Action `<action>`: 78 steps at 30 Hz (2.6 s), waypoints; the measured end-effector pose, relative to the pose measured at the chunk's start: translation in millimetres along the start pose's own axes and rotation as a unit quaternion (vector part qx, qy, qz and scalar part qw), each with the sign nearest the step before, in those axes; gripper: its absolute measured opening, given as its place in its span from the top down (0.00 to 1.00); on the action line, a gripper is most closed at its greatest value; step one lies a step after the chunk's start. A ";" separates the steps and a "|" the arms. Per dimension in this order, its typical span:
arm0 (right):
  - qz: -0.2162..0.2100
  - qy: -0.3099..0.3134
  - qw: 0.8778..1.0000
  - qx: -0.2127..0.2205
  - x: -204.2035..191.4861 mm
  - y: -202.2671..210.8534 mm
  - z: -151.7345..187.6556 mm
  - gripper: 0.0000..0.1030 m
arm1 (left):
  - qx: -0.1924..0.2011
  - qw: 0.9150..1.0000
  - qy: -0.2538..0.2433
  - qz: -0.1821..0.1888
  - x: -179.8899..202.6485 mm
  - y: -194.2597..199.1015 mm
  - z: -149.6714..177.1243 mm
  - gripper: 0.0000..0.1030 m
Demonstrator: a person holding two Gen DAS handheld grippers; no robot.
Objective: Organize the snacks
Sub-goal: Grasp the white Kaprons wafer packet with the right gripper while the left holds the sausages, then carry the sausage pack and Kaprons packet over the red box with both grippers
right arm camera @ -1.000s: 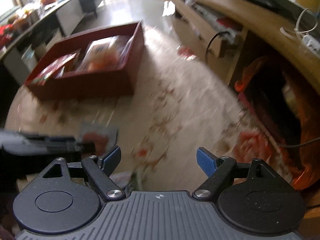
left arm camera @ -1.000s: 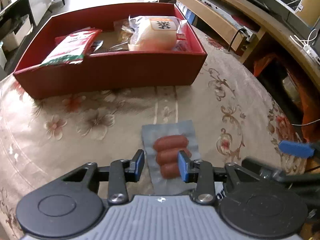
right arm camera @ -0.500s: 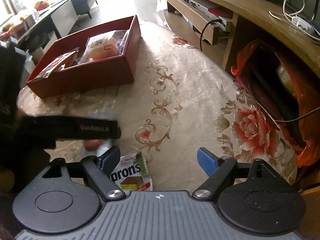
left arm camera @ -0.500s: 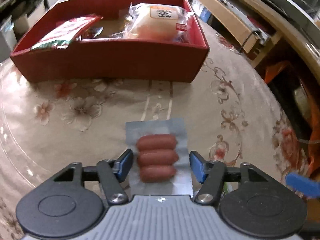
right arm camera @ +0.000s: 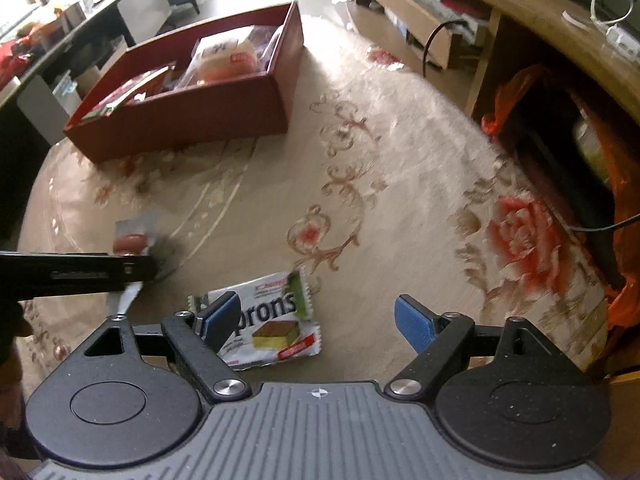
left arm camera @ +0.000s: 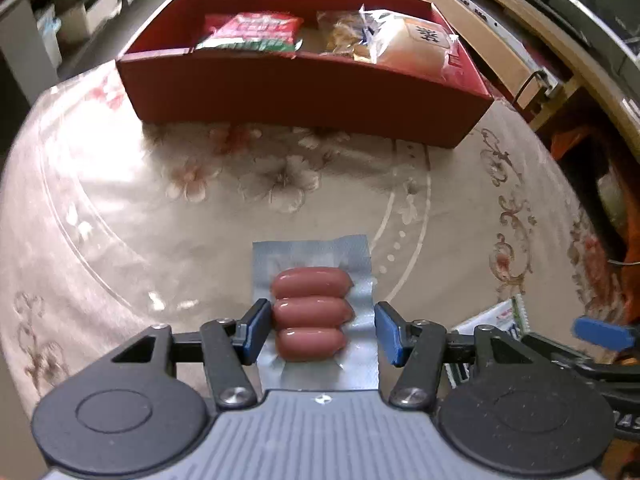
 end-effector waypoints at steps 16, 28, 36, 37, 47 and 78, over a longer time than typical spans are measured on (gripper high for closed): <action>0.001 0.057 0.995 -0.076 -41.6 -43.8 4.0 0.12 | -0.013 0.999 -0.005 0.034 -6.4 4.9 10.0 0.45; 0.016 0.082 0.994 -0.071 -51.1 -45.7 3.2 0.17 | -0.008 1.000 -0.020 0.021 -2.6 3.8 12.3 0.45; 0.014 0.072 0.996 -0.048 -45.1 -36.7 -0.8 0.33 | 0.005 0.999 -0.029 0.015 -0.4 9.4 11.8 0.45; 0.015 0.073 0.996 -0.047 -45.1 -36.4 -0.7 0.34 | 0.005 0.999 -0.029 0.017 0.1 9.9 11.6 0.45; 0.003 0.058 0.998 -0.024 -39.4 -23.3 -4.6 0.36 | 0.013 0.999 -0.025 0.028 -0.5 17.8 10.3 0.45; 0.001 0.062 0.998 0.020 -50.8 -6.0 -19.4 0.36 | 0.069 0.996 -0.048 -0.010 -1.6 42.9 5.4 0.45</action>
Point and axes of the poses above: each gripper's, at about its wrist camera, not at the fingertips, and y roughly against the way its jaws point, x to its right, z to its underside, the point moved 7 cm from there along -y, roughly the way its jaws point, and after that the axes turned 11 degrees about -x, right-handed, at the moved point
